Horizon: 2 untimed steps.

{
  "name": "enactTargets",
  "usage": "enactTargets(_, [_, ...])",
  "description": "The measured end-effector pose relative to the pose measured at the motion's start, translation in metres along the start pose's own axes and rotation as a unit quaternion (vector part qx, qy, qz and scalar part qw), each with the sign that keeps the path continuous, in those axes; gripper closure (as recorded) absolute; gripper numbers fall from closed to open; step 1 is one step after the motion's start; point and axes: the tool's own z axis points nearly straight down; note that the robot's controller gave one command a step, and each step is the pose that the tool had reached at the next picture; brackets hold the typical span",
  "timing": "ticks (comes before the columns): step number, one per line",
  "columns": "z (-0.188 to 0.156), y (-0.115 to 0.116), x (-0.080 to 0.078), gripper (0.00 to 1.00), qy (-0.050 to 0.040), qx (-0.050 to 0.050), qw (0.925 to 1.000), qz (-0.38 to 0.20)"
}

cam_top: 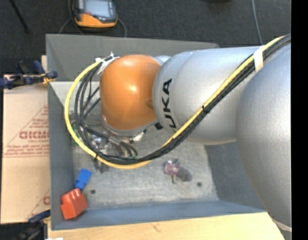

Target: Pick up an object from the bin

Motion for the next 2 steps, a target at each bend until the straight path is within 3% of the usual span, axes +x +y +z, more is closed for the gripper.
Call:
enactTargets(1, [0.054,0.0027,0.0172,1.0,0.0064,0.001,0.993,0.118])
enactTargets(2, [0.0526,0.0027,0.0162,0.0,0.0047,0.001,0.9931,0.117])
